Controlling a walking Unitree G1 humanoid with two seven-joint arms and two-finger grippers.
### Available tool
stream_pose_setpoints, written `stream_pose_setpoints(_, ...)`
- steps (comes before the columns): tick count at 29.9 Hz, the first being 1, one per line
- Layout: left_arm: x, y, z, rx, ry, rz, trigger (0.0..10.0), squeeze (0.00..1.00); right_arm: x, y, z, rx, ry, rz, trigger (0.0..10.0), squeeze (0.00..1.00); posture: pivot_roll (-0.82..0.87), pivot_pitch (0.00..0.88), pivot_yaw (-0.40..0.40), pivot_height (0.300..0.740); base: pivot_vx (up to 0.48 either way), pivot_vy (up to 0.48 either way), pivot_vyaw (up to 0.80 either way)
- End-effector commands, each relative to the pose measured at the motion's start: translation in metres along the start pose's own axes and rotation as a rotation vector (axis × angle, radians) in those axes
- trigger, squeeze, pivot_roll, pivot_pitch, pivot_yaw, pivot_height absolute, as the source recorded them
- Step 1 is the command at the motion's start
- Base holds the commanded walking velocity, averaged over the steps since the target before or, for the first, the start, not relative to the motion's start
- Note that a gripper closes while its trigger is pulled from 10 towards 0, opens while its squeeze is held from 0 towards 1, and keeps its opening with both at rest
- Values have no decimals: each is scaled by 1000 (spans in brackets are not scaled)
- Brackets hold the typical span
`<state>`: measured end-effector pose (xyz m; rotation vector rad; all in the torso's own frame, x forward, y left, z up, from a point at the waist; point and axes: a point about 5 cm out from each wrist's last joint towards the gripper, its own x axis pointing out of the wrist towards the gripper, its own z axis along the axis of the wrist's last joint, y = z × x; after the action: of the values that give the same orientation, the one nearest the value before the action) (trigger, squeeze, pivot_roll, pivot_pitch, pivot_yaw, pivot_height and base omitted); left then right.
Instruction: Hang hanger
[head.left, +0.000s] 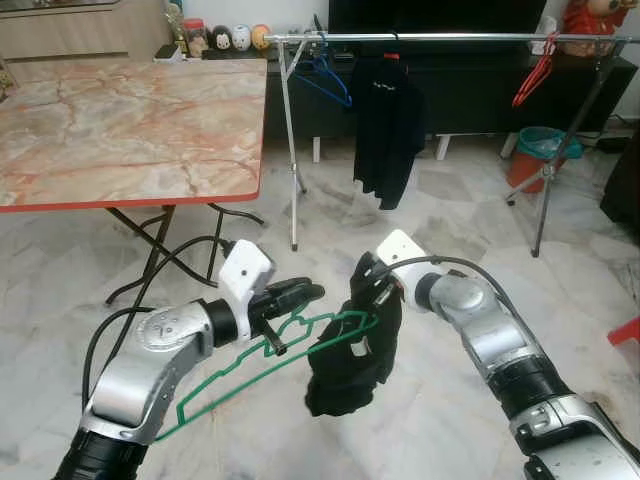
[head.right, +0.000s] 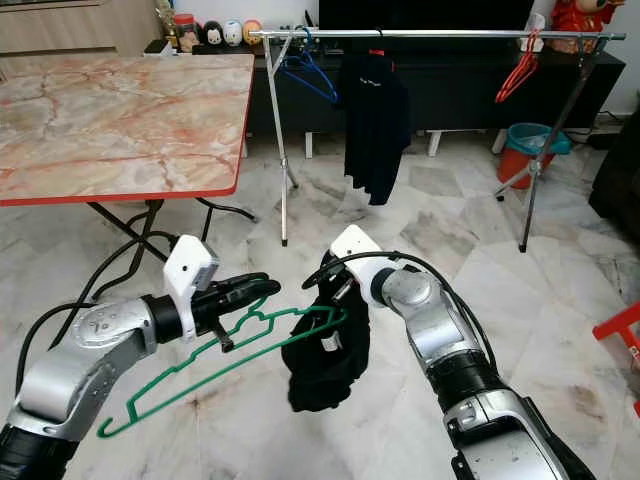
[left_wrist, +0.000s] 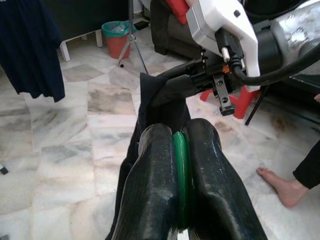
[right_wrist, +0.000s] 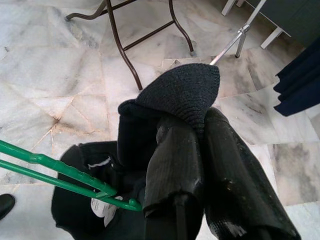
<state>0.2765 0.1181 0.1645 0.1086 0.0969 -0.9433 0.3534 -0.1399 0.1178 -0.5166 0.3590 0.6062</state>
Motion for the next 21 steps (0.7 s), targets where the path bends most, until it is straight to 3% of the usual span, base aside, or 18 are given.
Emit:
stream_pose_setpoints(1, 1, 3, 2, 29, 2, 16, 10000, 0, -3, -4, 12, -2, -43, -12, 10000, 0, 100, 0, 2, 740, 0, 0, 0)
stream_pose_setpoints(13, -2, 30, 8, 116, 1, 229, 10000, 0, -3, -3, 13, -5, -44, -5, 10000, 0, 101, 0, 1, 740, 0, 0, 0)
stream_pose_setpoints(18, 1, 23, 11, 76, -31, 163, 10000, 0, -4, -4, 14, -9, -45, -4, 10000, 0, 101, 0, 0, 740, 0, 0, 0)
stream_pose_setpoints(21, 1, 9, 12, 41, -55, 51, 10000, 0, -4, -4, 14, -11, -44, -4, 10000, 0, 101, 0, -1, 740, 0, 0, 0)
